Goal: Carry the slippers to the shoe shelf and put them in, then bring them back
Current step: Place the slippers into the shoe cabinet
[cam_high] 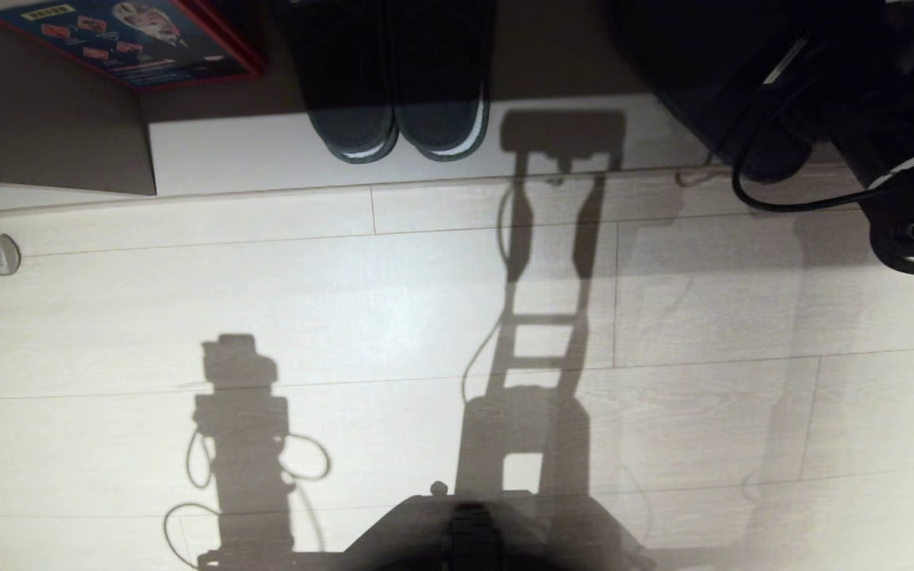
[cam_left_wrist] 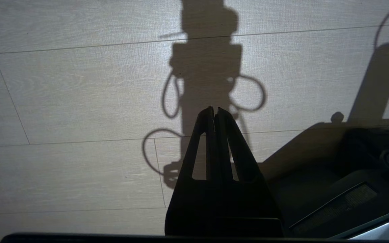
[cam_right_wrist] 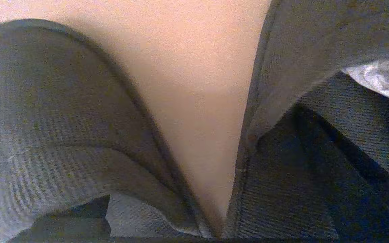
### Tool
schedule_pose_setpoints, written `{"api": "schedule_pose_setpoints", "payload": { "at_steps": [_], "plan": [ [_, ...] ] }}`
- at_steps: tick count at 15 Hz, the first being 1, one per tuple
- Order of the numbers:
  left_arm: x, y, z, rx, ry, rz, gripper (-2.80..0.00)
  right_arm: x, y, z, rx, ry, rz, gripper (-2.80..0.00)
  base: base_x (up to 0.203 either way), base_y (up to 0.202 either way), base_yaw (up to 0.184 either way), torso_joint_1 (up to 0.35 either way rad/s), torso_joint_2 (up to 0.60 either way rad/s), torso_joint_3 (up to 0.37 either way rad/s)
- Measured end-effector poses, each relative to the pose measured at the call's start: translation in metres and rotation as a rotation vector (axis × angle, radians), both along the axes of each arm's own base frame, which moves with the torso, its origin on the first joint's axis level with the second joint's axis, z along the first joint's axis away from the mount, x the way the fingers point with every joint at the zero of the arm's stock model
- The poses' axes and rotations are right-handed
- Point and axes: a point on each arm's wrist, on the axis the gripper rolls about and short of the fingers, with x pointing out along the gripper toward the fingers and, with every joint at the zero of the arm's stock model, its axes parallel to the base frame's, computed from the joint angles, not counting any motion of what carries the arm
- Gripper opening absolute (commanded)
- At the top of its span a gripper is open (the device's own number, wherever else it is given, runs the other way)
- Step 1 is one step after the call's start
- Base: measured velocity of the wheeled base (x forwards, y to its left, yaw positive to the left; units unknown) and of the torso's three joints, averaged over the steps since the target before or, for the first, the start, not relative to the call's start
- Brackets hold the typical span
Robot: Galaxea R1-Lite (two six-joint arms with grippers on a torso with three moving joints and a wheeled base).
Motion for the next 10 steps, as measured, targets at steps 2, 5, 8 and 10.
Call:
{"api": "schedule_pose_setpoints", "payload": {
  "at_steps": [2,5,8,10],
  "plan": [
    [0.000,0.000,0.000,0.000,0.000,0.000,-2.80,-0.001,-0.001,0.001,0.015,0.002,-0.035,0.00,0.000,0.000,0.000,0.000,0.00,0.000],
    [0.000,0.000,0.000,-0.001,0.000,0.000,-2.80,-0.011,0.009,-0.004,0.033,0.076,-0.089,0.00,0.000,0.000,0.000,0.000,0.00,0.000],
    [0.000,0.000,0.000,-0.001,0.000,0.000,-2.80,-0.020,0.029,-0.011,0.024,0.111,-0.025,0.00,0.000,0.000,0.000,0.000,0.00,0.000],
    [0.000,0.000,0.000,-0.002,0.000,0.000,-2.80,-0.023,0.034,-0.011,0.019,0.115,-0.005,0.00,0.000,0.000,0.000,0.000,0.00,0.000]
  ]
}}
